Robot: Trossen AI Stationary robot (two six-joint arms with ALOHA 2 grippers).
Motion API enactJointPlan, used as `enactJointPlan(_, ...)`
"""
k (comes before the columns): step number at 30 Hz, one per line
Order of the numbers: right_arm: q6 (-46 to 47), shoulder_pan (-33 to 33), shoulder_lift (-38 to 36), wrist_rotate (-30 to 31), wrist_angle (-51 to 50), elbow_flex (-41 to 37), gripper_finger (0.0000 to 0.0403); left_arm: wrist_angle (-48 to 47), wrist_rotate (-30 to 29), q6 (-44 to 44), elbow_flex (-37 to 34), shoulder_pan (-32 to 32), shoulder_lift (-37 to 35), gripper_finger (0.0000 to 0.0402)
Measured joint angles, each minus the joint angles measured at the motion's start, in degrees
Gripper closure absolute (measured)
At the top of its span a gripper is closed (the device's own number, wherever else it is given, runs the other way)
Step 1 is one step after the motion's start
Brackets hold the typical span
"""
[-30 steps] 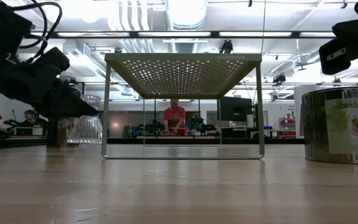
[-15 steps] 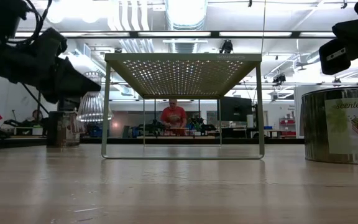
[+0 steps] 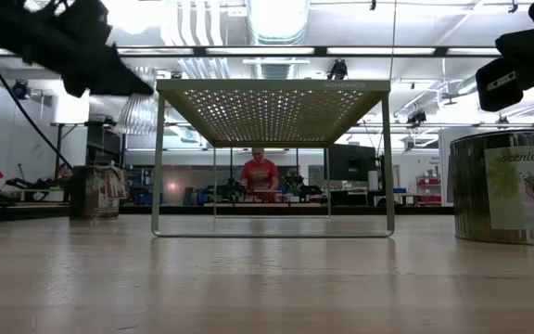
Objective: Pick & Place candle stick holders
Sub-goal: Put the transparent candle holder on the shelf aligned with the other transparent candle holder
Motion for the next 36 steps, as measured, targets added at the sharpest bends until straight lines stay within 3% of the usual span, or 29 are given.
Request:
enactJointPlan(4,0.00,-0.01,0.00,0.00,-0.01,0.00,0.0394,0.79,-2.00,3.80,4.55,0.68,0.09,0.0274)
enactJointPlan(9,0.00,-0.01,-0.01,-0.02,-0.01,0.00,0.0394,1.49,0.08,7.91,8.99,2.68,3.19,0.0275)
enactJointPlan(19,0.00,-0.01,0.01,-0.01,-0.01,0.00,0.0394,18.71,18.77,14.13,13.45,12.67,15.73,0.0275)
enactJointPlan(26,0.00,-0.01,0.01,0.00,-0.01,0.00,0.0394,20.05,31.96,13.30,18.24,20.41,24.33,0.0275)
enactJointPlan(31,0.00,-0.01,0.01,-0.02,-0.01,0.00,0.0394,19.99,36.69,13.36,23.61,22.43,30.85,0.0275)
enactJointPlan(36,0.00,0.01,0.01,0.00,-0.01,0.00,0.0394,19.76,37.73,14.53,28.20,23.03,36.41,0.0275)
